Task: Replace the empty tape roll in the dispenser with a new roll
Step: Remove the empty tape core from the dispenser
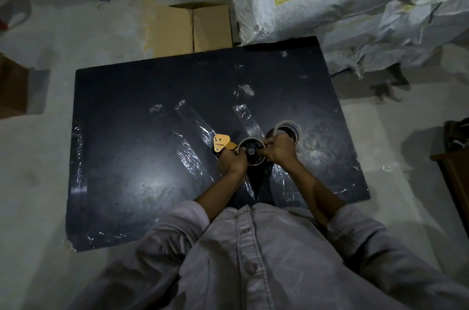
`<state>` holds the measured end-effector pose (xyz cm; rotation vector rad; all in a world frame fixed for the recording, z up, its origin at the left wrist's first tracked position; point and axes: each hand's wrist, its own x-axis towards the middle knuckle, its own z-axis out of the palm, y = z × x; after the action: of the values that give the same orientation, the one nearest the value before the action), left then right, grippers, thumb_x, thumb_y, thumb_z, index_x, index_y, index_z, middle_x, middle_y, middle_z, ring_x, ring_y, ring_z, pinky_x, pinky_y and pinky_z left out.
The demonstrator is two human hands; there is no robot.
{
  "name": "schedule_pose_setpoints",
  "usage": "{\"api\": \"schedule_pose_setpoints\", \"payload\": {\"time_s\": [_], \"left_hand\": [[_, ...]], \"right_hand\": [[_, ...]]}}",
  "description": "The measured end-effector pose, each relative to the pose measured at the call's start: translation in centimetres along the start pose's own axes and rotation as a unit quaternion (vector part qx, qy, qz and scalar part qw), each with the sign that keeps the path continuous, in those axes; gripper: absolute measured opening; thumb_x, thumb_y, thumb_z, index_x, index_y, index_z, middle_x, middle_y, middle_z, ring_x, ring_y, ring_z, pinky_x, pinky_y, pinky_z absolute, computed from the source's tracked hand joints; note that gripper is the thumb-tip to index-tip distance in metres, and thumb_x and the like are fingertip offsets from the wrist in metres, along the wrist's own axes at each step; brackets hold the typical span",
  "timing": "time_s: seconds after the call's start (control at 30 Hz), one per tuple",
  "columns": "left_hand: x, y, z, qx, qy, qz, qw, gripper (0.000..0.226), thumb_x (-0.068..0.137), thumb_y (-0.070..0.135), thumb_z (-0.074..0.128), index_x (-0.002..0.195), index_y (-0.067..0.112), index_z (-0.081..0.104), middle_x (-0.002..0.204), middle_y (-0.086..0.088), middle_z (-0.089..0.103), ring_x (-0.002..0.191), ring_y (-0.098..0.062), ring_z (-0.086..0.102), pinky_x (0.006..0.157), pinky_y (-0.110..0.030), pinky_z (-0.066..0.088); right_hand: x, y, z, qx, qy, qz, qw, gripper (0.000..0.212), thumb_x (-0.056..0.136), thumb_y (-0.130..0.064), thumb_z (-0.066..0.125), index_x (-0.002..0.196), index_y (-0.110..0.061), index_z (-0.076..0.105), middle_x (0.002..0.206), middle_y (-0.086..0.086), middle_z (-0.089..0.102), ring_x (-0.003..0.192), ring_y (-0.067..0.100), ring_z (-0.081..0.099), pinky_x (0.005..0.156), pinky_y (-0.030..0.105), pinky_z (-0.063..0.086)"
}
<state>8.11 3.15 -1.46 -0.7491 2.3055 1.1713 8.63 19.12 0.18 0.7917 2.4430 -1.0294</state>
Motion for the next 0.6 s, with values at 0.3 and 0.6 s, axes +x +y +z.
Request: {"api": "schedule_pose_setpoints", "payload": {"time_s": [0.3,0.6], "left_hand": [[0.0,-0.8,-1.0,0.018,0.018,0.004,1.000,0.029,0.098,0.039,0.079,0.104,0.010,0.081,0.108,-0.016,0.082,0.104,-0.040,0.077,0.088,-0.038,0.055],[-0.5,-0.5,-1.4,0.030,0.023,-0.001,0.999,0.034,0.095,0.042,0.082,0.097,0.008,0.078,0.104,-0.017,0.082,0.100,-0.041,0.077,0.085,-0.041,0.058]], "right_hand": [[-0.6,-1.3,0.4,-0.039,-0.005,-0.006,0.999,0.020,0.078,-0.023,0.100,0.089,-0.010,0.089,0.065,0.004,0.071,0.069,0.020,0.073,0.071,0.032,0.061],[-1.7,-2.0,0.2,0.007,0.017,0.030,0.999,0.027,0.072,-0.020,0.103,0.069,-0.028,0.077,0.081,0.003,0.080,0.087,0.021,0.079,0.086,0.038,0.066]]}}
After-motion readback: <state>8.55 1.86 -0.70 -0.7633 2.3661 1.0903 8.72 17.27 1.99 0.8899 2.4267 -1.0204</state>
